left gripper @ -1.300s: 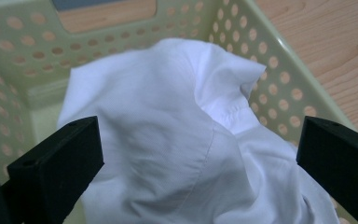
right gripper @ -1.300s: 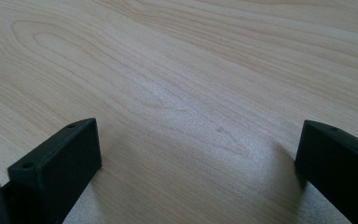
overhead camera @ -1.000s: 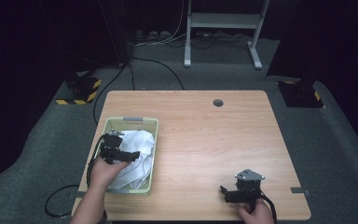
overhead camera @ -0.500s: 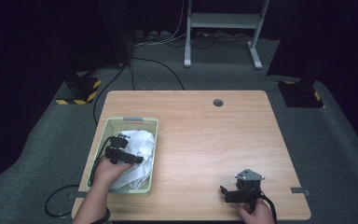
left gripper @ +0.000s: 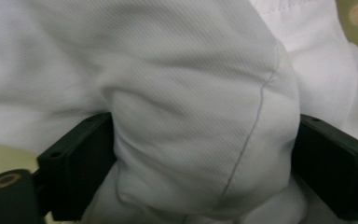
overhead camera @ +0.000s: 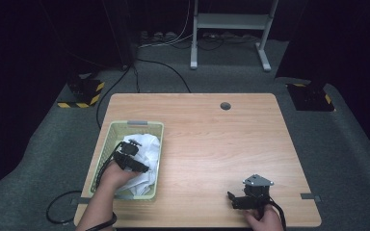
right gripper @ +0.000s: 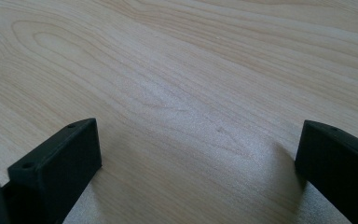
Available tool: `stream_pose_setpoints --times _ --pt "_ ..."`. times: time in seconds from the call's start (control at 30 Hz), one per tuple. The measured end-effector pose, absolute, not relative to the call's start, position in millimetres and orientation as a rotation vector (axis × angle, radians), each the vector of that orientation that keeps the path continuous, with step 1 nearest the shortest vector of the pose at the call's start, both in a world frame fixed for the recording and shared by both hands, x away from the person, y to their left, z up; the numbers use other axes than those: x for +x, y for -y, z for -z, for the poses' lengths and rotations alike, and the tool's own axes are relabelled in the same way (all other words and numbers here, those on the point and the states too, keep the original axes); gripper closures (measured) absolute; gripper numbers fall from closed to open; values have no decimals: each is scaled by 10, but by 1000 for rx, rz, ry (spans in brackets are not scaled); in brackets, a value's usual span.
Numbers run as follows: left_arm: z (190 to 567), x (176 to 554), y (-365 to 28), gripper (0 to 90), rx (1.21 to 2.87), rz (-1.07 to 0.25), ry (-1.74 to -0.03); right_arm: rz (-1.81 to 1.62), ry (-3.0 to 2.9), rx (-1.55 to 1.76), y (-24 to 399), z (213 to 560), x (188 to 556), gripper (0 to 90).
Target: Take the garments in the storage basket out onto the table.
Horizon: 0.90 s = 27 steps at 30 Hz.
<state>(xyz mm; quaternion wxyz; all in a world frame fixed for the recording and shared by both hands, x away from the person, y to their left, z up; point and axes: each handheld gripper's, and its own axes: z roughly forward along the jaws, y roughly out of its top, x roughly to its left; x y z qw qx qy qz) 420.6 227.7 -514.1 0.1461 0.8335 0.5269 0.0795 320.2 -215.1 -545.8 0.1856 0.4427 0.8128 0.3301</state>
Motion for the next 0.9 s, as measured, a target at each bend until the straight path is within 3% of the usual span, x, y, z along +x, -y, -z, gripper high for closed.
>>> stream_pose_setpoints --times 0.1,0.17,0.2,0.23,0.37,0.57,0.9 --pt "5129 4195 -2276 170 2388 -254 -1530 -930 -2290 1247 2151 5458 3202 0" --pt "5115 4190 -2285 263 2376 -258 -1535 -930 -2290 1246 2151 5458 3202 0" --pt "5100 4184 -2291 263 2373 -265 -1534 -930 -2290 1246 2151 5458 3202 0" --pt "5091 4181 -2298 351 2370 -269 -1530 -930 -2290 1247 2151 5458 3201 0" --pt "5074 4179 -2317 454 2368 -273 -1524 -930 -2290 1247 2151 5458 3202 0" --pt "5060 4181 -2322 549 2372 -288 -1519 -935 -2302 1228 2147 5459 3203 1" --pt "4966 4174 -2326 613 2358 -297 -1522 -936 -2304 1228 2146 5458 3204 1"
